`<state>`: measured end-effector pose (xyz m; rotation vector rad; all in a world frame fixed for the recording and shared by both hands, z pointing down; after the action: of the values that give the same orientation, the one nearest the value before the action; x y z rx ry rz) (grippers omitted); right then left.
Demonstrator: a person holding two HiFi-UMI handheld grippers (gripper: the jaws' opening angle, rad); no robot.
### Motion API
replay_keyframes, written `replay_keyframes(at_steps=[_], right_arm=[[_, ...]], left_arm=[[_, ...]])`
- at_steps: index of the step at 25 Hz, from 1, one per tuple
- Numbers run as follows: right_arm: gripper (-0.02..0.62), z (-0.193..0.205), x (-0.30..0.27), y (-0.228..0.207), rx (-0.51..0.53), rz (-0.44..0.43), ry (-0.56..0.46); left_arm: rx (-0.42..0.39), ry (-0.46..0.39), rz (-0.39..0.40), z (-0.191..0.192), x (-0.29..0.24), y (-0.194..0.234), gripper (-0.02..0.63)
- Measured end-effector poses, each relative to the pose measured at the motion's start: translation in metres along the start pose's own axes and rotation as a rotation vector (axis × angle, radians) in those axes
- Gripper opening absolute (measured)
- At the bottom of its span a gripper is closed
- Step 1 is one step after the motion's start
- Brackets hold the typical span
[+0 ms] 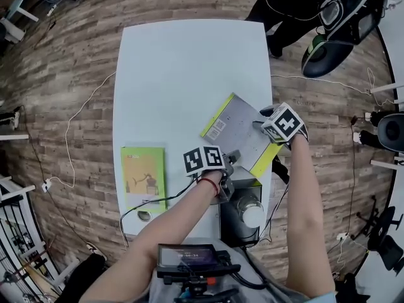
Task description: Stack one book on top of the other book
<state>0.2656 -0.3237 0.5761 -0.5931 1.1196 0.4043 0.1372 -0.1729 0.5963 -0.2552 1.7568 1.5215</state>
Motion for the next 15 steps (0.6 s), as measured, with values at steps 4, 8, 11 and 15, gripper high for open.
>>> replay_keyframes(at_steps=[4, 8, 11, 15], right_arm=[[0.178, 0.001, 0.0, -0.007, -0.047, -0.018, 0.027], [0.178, -0.001, -0.001, -0.007, -0.045, -0.013, 0.05], [0.178, -0.001, -0.001, -0.007, -0.042, -0.006, 0.06], [0.178, -0.001, -0.001, -0.006, -0.048, 0.003, 0.05]], left_arm=[[0.039, 0.002, -0.032, -0.001, 0.0, 0.004, 0.183], [0.038, 0.01, -0.071, -0.001, 0.001, 0.009, 0.111], [0.046, 0.007, -0.07, -0.001, 0.001, 0.01, 0.109], [0.052, -0.008, -0.066, 0.001, 0.001, 0.011, 0.101]])
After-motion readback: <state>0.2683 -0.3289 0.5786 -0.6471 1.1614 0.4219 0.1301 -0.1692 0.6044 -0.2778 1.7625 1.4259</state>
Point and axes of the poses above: the fingertips, and each gripper's own axes: x backward along the fingers, y to its left, z out of its underside, the point moved 6 cm from there along x, backward along the fingers, and after that the axes turned 9 degrees about -x, right-handed, at the moved point
